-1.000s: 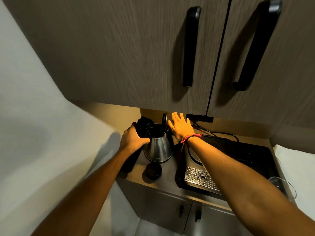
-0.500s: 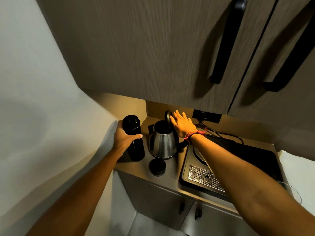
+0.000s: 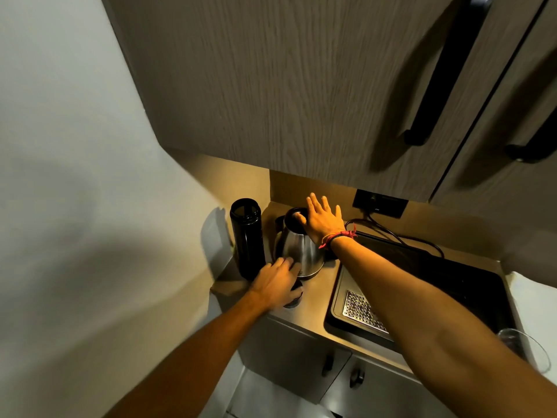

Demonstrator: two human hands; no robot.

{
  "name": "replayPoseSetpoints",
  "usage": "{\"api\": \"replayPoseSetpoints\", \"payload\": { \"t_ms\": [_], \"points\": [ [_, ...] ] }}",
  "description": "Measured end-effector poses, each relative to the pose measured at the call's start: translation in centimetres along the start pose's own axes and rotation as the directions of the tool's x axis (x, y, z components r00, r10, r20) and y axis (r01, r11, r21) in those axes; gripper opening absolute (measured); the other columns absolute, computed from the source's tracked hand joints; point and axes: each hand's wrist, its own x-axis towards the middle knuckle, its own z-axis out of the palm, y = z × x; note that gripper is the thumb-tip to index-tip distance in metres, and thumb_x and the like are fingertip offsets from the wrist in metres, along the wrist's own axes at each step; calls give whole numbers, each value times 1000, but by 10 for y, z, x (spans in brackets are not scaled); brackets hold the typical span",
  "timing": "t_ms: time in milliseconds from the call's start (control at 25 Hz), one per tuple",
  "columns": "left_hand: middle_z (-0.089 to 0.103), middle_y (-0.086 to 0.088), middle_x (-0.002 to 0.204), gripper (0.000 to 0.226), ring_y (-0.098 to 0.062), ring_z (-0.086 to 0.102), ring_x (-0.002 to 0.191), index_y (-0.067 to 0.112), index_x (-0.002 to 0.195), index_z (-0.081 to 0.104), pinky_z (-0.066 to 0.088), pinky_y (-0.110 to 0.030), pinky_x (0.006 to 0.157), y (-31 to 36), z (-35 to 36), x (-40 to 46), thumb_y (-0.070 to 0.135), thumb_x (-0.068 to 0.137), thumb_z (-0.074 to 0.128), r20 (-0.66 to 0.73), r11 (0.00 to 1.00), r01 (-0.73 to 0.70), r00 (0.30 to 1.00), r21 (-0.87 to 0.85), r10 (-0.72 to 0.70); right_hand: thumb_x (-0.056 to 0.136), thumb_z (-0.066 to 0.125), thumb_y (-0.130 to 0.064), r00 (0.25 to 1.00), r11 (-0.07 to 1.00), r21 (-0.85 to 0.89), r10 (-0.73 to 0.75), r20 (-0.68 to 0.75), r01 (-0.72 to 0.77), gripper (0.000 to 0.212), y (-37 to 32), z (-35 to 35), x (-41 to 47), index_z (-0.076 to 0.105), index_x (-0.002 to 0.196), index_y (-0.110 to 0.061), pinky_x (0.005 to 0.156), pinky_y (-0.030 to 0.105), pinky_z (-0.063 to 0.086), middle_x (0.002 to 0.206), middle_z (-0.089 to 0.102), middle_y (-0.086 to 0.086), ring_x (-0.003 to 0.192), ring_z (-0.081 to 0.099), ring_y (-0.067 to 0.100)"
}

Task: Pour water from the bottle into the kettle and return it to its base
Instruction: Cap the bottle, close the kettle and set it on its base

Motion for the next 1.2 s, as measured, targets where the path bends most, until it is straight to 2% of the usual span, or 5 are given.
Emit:
{"api": "replayPoseSetpoints", "payload": {
  "t_ms": [280, 400, 600, 840, 1200],
  "points": [
    [33, -17, 149, 77, -37, 39, 135, 26, 152, 24, 45, -49, 103, 7, 34, -3, 44, 88, 61, 231, 971, 181, 963, -159, -141, 101, 13, -51, 973, 971, -71, -228, 28, 229, 62, -7, 13, 2, 5, 156, -22, 124, 53, 5, 166, 1, -2, 153, 0, 25],
    [45, -14, 138, 72, -29, 54, 120, 20, 145, 38, 53, -39, 90, 0, 2, 0, 59, 87, 56, -97, 986, 112, 988, -124, -124, 101, 15, -51, 975, 968, -113, -223, 24, 224, 63, -8, 13, 2, 7, 156, -21, 123, 55, 7, 166, 5, -2, 153, 3, 24],
    [60, -16, 120, 75, -32, 61, 105, 15, 135, 50, 56, -37, 73, -45, -92, 15, 70, 83, 52, -591, 999, 39, 807, 26, -17, 97, 46, -42, 968, 951, -185, -237, 77, 248, 76, -8, 11, 1, 5, 156, -19, 122, 58, 10, 166, 4, 3, 153, 4, 27],
    [54, -19, 124, 75, -34, 58, 106, 17, 133, 43, 55, -40, 73, -103, -149, 14, 72, 83, 52, -371, 934, 357, 867, -6, -334, 83, 54, -65, 900, 899, 22, -437, -10, 437, 92, -47, -6, -2, 16, 155, -21, 123, 49, 13, 162, 21, 9, 151, 16, 26],
    [47, -10, 127, 62, -34, 50, 118, 29, 133, 36, 41, -49, 97, -116, -189, 19, 36, 83, 71, 155, 981, 193, 970, -20, -188, 74, 78, -45, 945, 849, 438, -328, 2, 294, 68, -92, 9, -7, 51, 130, -16, 97, 43, 53, 124, 64, 9, 114, 60, 28]
  ]
}}
